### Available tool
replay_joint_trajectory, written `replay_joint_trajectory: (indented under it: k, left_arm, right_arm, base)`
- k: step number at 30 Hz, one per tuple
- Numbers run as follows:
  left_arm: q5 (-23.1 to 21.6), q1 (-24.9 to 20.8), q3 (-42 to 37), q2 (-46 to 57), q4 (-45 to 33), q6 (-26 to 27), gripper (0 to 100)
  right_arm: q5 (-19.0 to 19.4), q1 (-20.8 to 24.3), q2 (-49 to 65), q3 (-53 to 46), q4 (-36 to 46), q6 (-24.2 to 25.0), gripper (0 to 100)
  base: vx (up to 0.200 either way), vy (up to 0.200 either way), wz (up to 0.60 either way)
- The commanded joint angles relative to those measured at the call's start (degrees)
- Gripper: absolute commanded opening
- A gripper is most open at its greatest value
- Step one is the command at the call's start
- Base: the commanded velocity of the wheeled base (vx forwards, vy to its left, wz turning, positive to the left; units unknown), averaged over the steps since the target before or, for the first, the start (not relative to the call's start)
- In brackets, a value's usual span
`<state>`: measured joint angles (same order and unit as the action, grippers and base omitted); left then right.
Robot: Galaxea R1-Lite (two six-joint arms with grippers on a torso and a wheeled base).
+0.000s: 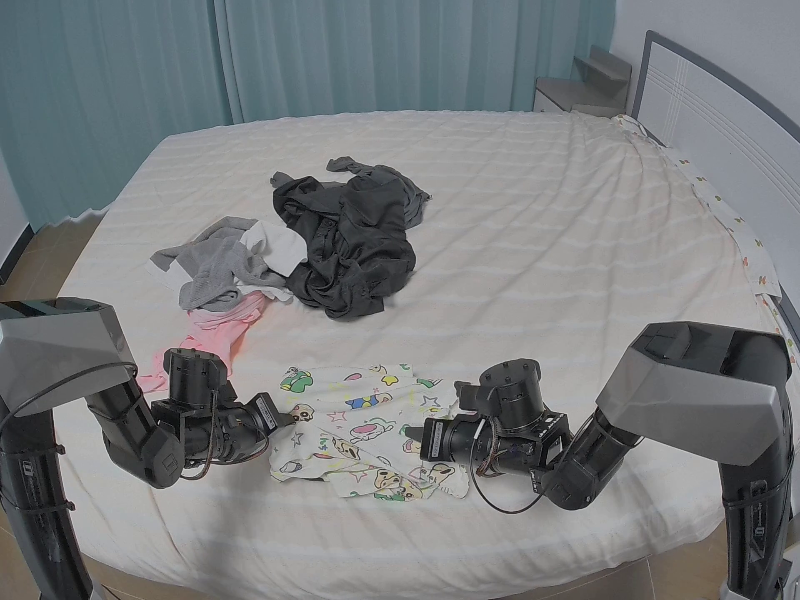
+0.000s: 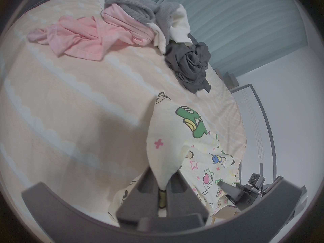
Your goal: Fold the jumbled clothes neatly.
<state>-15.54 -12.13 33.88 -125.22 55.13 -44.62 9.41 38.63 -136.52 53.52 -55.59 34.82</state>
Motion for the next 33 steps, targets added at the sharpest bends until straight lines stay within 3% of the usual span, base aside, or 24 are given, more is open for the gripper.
replay_joint_trajectory:
  k: [1,9,10,19,24,27,33]
  left_arm:
    - [0.07,-0.09,-0.39,0.15,0.07,-0.03,0]
    - [2.62,-0.53,-1.36,-0.37,1.21,0.06,0]
    - [4.12,-0.88,-1.53,-0.55,2.27,-0.03,100]
    - [5.08,-0.61,-1.53,-1.25,3.15,-0.03,100]
    - [5.00,1.67,-3.03,1.91,3.06,-0.21,100]
    - [4.56,3.25,-5.05,6.31,2.71,-0.29,100]
    - [2.54,5.89,-12.52,26.52,2.62,-0.29,100]
  right_arm:
    - [-0.01,-0.05,-0.15,-0.08,-0.13,-0.01,0]
    - [-0.01,-0.22,-0.24,-0.61,-0.05,-0.01,0]
    - [-0.01,-0.31,-0.24,-0.69,-0.05,-0.01,100]
    - [-2.47,-0.93,1.43,-3.77,-0.31,-0.01,100]
    - [-3.26,-4.71,6.09,-10.01,-0.84,-0.54,100]
    - [-3.35,-7.78,9.96,-14.41,-1.89,-0.19,100]
    - [-6.60,-14.64,32.46,-29.61,-5.14,-0.54,100]
  base:
    - [0.000,0.000,0.00]
    - [0.000,0.000,0.00]
    - [0.000,0.000,0.00]
    - [0.000,0.000,0.00]
    - [0.000,0.000,0.00]
    - [0.000,0.000,0.00]
    - [0.000,0.000,0.00]
